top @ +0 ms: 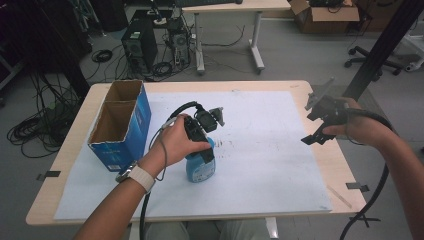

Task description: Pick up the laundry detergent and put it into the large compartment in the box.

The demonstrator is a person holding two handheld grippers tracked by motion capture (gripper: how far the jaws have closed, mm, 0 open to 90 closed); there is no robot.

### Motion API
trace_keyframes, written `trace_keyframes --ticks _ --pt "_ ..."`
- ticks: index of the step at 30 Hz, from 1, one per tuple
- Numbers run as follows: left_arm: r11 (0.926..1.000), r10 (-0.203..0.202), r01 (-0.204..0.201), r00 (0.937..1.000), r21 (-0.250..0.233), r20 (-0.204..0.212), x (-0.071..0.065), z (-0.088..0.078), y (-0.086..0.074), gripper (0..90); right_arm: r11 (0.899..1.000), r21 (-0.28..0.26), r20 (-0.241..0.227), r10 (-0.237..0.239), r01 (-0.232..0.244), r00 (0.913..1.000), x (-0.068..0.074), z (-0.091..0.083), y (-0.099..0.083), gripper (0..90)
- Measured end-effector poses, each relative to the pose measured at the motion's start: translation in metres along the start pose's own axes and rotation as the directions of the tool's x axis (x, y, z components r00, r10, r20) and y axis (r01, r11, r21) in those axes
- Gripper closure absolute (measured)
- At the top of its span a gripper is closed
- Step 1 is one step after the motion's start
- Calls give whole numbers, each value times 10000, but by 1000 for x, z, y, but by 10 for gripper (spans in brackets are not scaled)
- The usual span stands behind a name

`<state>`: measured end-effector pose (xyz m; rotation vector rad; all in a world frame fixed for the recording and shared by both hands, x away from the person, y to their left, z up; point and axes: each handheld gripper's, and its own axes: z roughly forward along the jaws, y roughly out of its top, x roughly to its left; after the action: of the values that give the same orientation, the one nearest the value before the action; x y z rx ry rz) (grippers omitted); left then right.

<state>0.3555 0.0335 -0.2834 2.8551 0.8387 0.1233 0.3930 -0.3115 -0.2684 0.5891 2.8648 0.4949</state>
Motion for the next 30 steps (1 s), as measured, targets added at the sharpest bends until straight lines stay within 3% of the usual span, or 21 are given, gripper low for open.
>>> trace_keyframes --ticks 30 --pt "9999 -91 91 9999 54 108 3 2 0 295 10000 -17 60 70 -70 10000 -1 1 -4 111"
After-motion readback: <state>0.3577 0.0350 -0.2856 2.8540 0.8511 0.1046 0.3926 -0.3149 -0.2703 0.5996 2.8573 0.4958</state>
